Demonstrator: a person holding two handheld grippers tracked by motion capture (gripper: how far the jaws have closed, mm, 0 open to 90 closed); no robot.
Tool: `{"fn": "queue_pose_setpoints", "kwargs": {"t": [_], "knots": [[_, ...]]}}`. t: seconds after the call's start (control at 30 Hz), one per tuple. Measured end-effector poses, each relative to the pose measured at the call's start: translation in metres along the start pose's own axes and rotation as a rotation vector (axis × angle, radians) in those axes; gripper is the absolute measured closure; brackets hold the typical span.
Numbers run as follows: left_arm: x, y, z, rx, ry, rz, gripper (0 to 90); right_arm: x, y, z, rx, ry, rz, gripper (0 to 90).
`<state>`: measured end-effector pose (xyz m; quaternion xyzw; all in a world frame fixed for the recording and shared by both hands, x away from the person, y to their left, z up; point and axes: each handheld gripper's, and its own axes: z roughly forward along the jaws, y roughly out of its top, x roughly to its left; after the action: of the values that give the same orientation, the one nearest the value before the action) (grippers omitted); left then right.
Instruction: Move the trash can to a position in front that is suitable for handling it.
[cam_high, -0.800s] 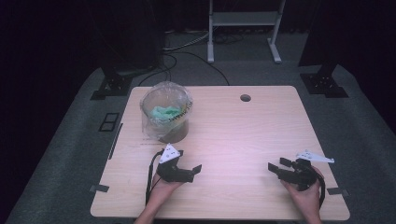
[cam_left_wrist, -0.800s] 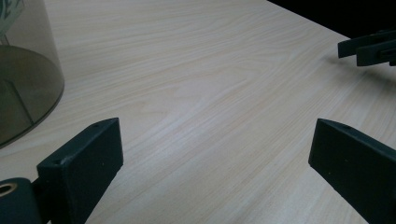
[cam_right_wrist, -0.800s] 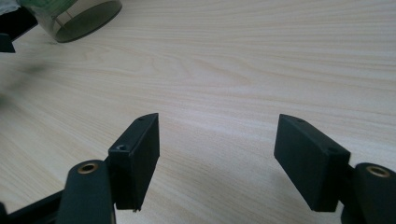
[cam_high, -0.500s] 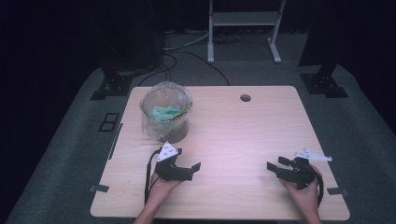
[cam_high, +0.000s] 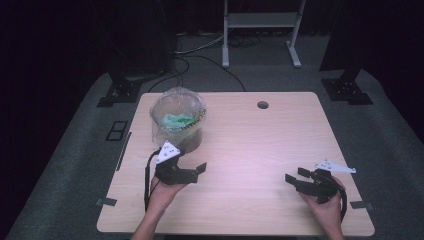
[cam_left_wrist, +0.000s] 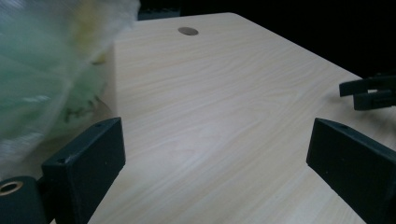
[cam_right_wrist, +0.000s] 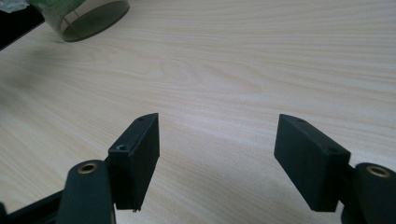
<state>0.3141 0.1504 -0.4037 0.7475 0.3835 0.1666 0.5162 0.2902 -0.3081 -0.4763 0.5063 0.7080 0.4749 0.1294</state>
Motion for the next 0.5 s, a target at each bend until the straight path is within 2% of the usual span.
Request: {"fn": "queue_pose_setpoints", "kwargs": {"t": [0.27, 0.5], "knots": [[0.015, 0.027, -0.018, -0.046, 0.049, -0.027, 3.4, 0.000, -0.001, -0.001, 0.000, 0.005, 0.000, 30.4], [0.030, 0.045, -0.031, -0.079, 0.125, -0.030, 3.2, 0.002, -0.001, -0.001, 0.004, 0.012, -0.008, 30.4]]}}
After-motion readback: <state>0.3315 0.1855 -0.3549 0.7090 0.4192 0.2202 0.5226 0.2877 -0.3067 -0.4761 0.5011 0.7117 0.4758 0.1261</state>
